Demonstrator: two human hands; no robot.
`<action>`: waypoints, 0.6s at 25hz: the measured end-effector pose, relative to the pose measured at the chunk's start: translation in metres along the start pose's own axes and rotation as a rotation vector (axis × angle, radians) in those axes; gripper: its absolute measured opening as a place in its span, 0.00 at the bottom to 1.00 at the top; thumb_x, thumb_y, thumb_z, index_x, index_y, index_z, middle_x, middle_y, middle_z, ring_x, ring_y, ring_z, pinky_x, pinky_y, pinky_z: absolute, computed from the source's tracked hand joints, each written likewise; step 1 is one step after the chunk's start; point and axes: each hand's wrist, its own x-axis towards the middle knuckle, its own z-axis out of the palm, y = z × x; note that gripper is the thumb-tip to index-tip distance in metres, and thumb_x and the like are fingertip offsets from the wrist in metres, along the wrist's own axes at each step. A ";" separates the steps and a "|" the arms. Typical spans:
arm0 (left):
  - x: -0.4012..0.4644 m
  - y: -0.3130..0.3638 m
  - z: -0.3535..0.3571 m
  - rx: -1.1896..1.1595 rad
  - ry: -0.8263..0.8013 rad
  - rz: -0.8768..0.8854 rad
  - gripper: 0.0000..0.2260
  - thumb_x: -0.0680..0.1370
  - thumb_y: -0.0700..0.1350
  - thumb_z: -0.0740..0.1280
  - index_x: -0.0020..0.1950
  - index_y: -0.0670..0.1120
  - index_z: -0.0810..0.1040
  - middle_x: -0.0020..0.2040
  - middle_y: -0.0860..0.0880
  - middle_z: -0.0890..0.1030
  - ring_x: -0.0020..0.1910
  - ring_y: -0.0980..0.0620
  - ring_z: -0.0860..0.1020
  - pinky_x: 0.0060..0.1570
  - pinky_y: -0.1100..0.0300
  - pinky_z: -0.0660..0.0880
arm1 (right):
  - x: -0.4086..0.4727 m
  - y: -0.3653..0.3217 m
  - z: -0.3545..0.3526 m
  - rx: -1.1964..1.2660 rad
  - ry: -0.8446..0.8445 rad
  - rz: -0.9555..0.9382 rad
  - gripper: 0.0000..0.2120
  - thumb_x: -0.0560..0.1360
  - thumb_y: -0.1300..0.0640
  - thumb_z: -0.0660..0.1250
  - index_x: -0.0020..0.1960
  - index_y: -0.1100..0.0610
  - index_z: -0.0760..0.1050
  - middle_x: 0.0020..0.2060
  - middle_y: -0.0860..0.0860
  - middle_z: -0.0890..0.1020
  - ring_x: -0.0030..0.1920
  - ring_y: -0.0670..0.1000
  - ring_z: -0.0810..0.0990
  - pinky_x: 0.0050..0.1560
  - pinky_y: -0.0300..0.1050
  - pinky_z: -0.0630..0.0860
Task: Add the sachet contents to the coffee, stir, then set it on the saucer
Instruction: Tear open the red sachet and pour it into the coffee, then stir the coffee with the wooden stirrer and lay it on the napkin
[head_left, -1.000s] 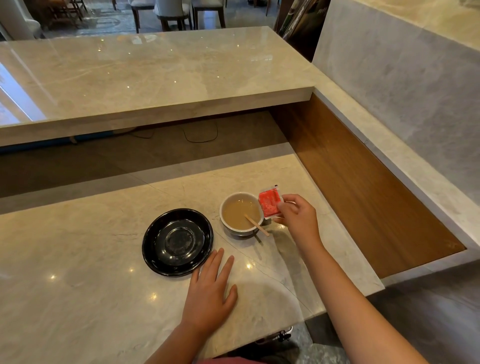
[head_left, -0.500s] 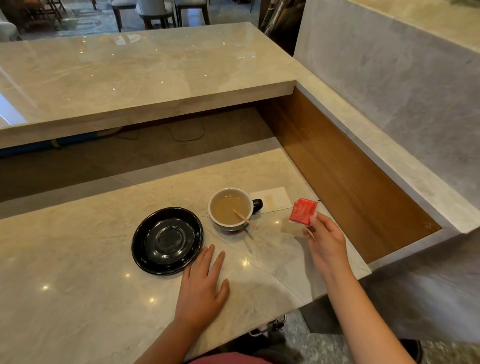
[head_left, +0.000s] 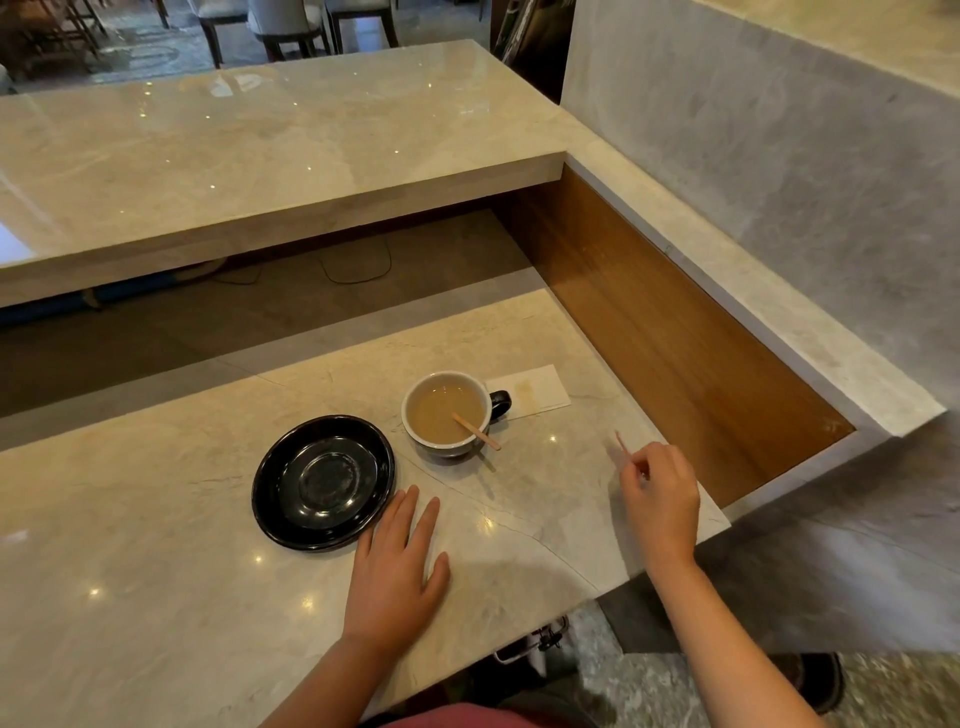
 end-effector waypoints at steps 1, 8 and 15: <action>0.000 0.000 0.000 -0.003 -0.001 -0.001 0.26 0.77 0.55 0.56 0.74 0.50 0.58 0.76 0.46 0.57 0.74 0.49 0.51 0.69 0.50 0.51 | -0.002 0.000 0.003 -0.038 -0.027 -0.045 0.04 0.71 0.64 0.69 0.40 0.62 0.75 0.36 0.55 0.76 0.37 0.51 0.72 0.37 0.34 0.65; 0.000 -0.001 0.001 -0.006 -0.009 0.001 0.27 0.78 0.54 0.59 0.75 0.52 0.55 0.76 0.47 0.55 0.74 0.51 0.48 0.69 0.51 0.48 | -0.005 0.002 0.014 -0.147 -0.126 -0.181 0.05 0.70 0.66 0.70 0.45 0.66 0.79 0.40 0.60 0.80 0.41 0.57 0.76 0.39 0.47 0.74; 0.001 0.000 -0.001 -0.013 0.006 0.018 0.26 0.77 0.53 0.59 0.74 0.49 0.58 0.75 0.45 0.58 0.74 0.49 0.51 0.68 0.50 0.51 | -0.009 0.004 0.009 -0.303 -0.180 -0.221 0.03 0.72 0.62 0.69 0.43 0.62 0.80 0.41 0.57 0.82 0.43 0.58 0.77 0.42 0.52 0.72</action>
